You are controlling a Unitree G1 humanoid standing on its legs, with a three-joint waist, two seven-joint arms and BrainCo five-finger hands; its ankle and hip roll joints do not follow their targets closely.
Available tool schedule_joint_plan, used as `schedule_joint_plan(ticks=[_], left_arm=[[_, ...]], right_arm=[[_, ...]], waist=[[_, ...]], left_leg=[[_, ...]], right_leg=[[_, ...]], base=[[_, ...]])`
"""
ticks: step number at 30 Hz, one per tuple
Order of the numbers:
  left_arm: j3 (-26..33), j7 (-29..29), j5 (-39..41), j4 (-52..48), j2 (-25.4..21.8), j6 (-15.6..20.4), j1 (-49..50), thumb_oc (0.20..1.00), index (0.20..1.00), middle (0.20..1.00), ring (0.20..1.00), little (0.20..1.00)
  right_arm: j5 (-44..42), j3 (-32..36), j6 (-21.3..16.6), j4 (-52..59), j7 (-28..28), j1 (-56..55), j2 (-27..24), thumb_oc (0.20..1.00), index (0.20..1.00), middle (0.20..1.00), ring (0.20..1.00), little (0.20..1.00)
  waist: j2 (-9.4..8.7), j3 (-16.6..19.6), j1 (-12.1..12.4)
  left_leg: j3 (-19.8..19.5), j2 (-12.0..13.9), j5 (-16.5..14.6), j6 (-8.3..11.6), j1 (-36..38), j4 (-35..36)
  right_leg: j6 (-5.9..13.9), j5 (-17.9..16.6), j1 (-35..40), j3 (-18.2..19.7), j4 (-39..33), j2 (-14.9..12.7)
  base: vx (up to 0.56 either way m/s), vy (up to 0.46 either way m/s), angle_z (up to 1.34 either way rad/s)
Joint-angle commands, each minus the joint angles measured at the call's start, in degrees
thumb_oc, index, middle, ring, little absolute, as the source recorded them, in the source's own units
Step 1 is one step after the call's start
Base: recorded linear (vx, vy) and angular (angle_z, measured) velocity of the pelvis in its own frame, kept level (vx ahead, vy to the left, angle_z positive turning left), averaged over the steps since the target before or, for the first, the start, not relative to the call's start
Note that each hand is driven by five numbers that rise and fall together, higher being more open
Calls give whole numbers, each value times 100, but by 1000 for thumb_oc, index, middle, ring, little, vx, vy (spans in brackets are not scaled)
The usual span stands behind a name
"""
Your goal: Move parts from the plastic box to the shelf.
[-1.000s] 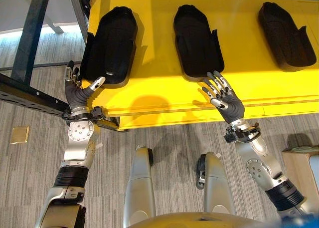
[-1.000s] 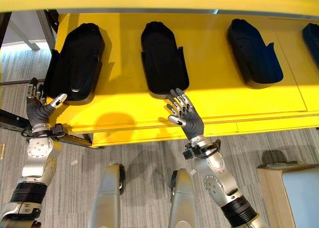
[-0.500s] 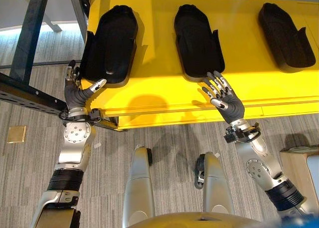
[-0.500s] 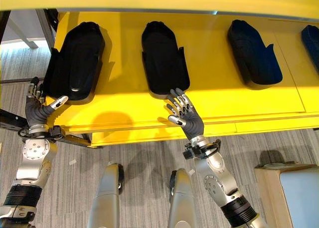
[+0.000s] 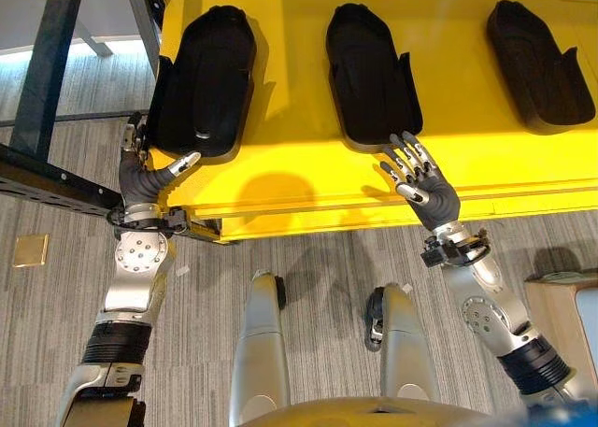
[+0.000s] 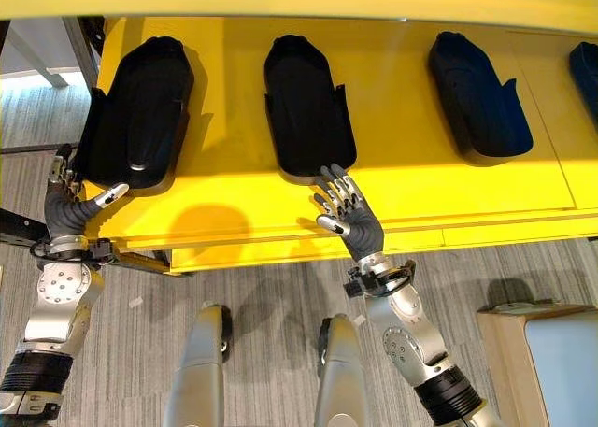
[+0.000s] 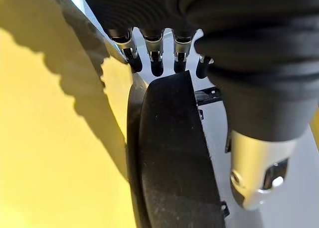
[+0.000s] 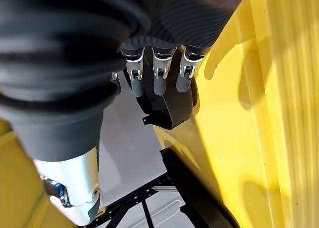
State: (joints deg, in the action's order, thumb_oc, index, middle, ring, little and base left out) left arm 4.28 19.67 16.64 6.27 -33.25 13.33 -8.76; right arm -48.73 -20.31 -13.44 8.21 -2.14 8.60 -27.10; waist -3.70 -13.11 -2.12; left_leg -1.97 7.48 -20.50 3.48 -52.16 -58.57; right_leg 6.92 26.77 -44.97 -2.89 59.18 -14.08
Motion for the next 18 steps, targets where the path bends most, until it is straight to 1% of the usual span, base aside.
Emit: schedule_joint_plan(ticks=[1, 7, 10, 18], left_arm=[[-449, -520, -343, -447, -92, 144, 373, 1000, 1000, 1000, 1000, 1000], [-431, -529, -379, -481, -115, 136, 390, 1000, 1000, 1000, 1000, 1000], [-247, -554, -876, -797, -341, 120, 577, 1000, 1000, 1000, 1000, 1000], [-64, -552, -1266, -1127, -493, 135, 797, 1000, 1000, 1000, 1000, 1000]], right_arm=[[-42, 132, -271, 640, -174, -176, -66, 1000, 1000, 1000, 1000, 1000], [-43, 139, -272, 637, -180, -178, -55, 1000, 1000, 1000, 1000, 1000], [-24, 220, -269, 673, -207, -175, -68, 1000, 1000, 1000, 1000, 1000], [3, 274, -280, 700, -236, -172, -80, 1000, 1000, 1000, 1000, 1000]], waist=[[43, 437, 129], [45, 437, 131], [43, 446, 145], [44, 465, 169]], left_leg=[[-41, -39, 109, -290, -47, 2], [-43, -39, 106, -290, -56, -7], [-32, -38, 86, -291, -57, -6], [-27, -46, 60, -296, -28, 5]], right_leg=[[-335, -941, -583, 14, -265, 207], [-335, -937, -591, 17, -259, 209], [-323, -918, -610, 20, -249, 203], [-321, -894, -588, 23, -251, 214]], base=[[0, 0, 0], [0, 0, 0], [0, 0, 0], [0, 0, 0]])
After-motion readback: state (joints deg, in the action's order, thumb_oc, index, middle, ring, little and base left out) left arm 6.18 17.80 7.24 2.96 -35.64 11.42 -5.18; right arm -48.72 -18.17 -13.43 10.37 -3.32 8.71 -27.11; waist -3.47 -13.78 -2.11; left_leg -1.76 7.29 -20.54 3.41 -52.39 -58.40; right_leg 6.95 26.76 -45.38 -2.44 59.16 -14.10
